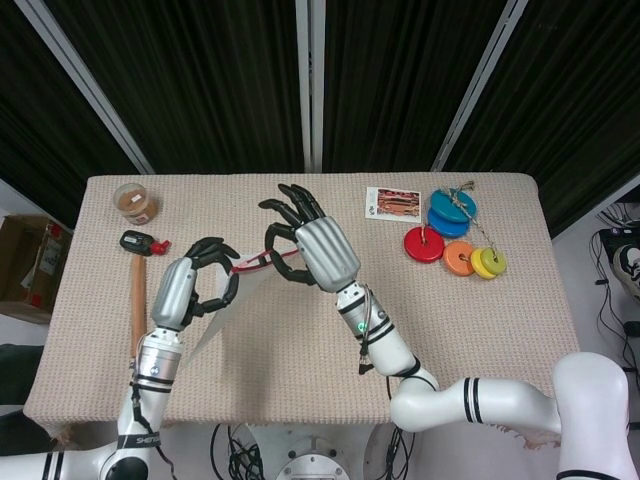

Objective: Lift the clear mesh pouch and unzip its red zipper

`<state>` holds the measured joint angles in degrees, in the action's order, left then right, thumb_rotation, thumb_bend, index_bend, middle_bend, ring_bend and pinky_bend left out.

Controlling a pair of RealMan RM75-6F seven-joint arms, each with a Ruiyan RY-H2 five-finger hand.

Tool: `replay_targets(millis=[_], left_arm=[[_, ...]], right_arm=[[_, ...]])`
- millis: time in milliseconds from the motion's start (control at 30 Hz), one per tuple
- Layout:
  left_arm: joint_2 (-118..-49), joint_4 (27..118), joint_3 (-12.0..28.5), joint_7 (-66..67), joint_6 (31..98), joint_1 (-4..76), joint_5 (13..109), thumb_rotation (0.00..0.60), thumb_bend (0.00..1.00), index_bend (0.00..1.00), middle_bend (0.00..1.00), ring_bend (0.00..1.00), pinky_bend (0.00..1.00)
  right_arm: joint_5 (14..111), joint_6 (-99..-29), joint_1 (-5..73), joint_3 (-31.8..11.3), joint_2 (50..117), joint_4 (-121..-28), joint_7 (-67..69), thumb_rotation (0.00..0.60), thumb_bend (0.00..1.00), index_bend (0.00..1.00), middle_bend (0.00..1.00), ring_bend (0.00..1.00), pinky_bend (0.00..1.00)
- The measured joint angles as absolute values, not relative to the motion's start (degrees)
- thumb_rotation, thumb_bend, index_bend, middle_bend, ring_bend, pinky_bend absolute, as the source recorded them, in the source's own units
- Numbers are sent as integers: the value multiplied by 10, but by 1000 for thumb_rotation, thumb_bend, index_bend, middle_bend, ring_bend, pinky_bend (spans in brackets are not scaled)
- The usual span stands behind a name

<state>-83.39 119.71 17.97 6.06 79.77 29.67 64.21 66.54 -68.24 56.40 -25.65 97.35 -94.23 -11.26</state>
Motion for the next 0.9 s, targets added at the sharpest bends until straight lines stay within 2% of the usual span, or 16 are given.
replay_targets(millis=[900], left_arm=[[-822,1190,191,12,790,283,664,588,538,663,384,207,343]], right_arm=[[672,-664,571,-240,1024,-853,-94,600,577,747,186,0,0]])
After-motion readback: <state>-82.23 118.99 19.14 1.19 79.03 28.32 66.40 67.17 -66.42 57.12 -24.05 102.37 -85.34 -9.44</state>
